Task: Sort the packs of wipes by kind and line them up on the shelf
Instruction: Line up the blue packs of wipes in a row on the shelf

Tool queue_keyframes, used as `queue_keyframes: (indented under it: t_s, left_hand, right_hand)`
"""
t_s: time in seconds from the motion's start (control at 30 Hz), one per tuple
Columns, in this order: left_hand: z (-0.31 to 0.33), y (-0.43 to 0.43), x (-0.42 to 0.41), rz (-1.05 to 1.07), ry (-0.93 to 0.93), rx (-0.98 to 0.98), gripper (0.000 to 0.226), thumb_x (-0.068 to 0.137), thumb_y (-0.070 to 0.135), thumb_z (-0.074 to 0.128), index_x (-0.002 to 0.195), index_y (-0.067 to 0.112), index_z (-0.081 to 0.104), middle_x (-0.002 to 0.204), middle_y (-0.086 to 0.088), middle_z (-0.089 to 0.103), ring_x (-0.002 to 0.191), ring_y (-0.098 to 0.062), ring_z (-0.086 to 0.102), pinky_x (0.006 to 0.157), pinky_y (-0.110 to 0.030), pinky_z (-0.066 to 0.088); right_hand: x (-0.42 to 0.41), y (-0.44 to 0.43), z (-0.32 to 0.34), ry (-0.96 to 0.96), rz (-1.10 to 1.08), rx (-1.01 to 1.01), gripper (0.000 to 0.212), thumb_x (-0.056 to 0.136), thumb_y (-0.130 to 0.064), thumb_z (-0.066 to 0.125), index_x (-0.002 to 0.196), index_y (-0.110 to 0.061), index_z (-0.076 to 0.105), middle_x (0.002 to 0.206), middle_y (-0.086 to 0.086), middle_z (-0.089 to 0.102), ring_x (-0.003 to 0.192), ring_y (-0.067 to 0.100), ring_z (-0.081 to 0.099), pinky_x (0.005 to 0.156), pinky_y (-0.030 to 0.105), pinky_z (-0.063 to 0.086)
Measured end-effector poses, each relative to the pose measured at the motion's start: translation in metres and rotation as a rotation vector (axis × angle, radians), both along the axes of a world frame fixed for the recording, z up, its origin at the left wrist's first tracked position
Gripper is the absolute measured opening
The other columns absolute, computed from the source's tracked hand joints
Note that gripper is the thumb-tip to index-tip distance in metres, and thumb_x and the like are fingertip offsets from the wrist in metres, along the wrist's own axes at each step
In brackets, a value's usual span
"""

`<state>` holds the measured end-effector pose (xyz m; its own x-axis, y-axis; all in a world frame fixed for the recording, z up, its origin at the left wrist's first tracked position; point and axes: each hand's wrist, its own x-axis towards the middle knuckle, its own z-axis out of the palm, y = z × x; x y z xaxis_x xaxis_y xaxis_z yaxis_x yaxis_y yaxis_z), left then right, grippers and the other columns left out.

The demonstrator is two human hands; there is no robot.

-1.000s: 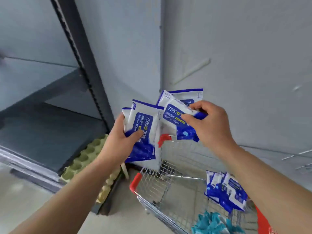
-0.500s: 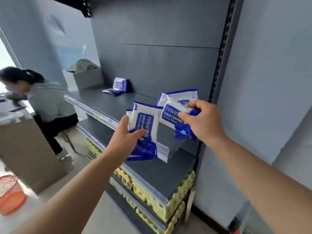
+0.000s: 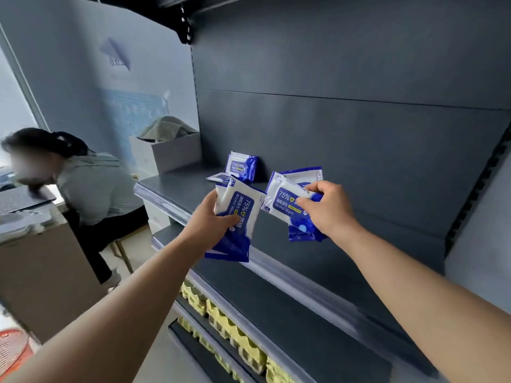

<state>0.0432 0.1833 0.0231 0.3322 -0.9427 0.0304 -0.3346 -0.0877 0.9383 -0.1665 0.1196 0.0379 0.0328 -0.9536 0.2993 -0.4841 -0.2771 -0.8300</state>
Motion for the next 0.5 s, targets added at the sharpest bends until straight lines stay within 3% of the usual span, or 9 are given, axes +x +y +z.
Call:
queue_keyframes:
  t_s: [0.13, 0.23, 0.37, 0.5]
  left_hand:
    - [-0.002, -0.066, 0.048, -0.033, -0.075, 0.025, 0.038, 0.084, 0.013, 0.069, 0.113, 0.029, 0.052, 0.098, 0.003, 0.071, 0.085, -0.023, 0.07, 0.085, -0.044, 0.056]
    - [-0.004, -0.113, 0.083, -0.061, -0.117, 0.046, 0.036, 0.083, 0.013, 0.07, 0.114, 0.024, 0.055, 0.102, 0.001, 0.07, 0.086, -0.022, 0.069, 0.083, -0.042, 0.057]
    - [-0.011, -0.167, 0.121, -0.093, 0.029, 0.11, 0.027, 0.081, 0.007, 0.071, 0.105, 0.016, 0.062, 0.097, -0.008, 0.072, 0.085, -0.029, 0.07, 0.083, -0.047, 0.057]
    - [-0.019, -0.218, 0.153, -0.176, 0.123, 0.167, 0.026, 0.082, 0.002, 0.069, 0.105, 0.01, 0.059, 0.099, -0.012, 0.071, 0.085, -0.029, 0.069, 0.084, -0.045, 0.057]
  right_hand:
    - [0.041, -0.061, -0.008, 0.03, -0.027, 0.039, 0.025, 0.087, -0.019, 0.067, 0.11, -0.01, 0.06, 0.104, 0.0, 0.062, 0.086, 0.015, 0.061, 0.058, 0.022, 0.048]
    - [0.069, -0.1, -0.012, 0.073, -0.077, 0.049, 0.02, 0.089, -0.015, 0.063, 0.107, -0.008, 0.063, 0.108, 0.005, 0.066, 0.087, 0.019, 0.063, 0.07, 0.029, 0.052]
    - [0.102, -0.143, -0.026, 0.13, -0.142, 0.116, 0.017, 0.089, -0.013, 0.059, 0.105, -0.008, 0.065, 0.105, 0.008, 0.067, 0.087, 0.023, 0.064, 0.074, 0.033, 0.053]
    - [0.123, -0.18, -0.04, 0.226, -0.218, 0.21, 0.028, 0.092, -0.015, 0.054, 0.119, -0.01, 0.059, 0.105, 0.006, 0.063, 0.081, 0.024, 0.057, 0.069, 0.029, 0.045]
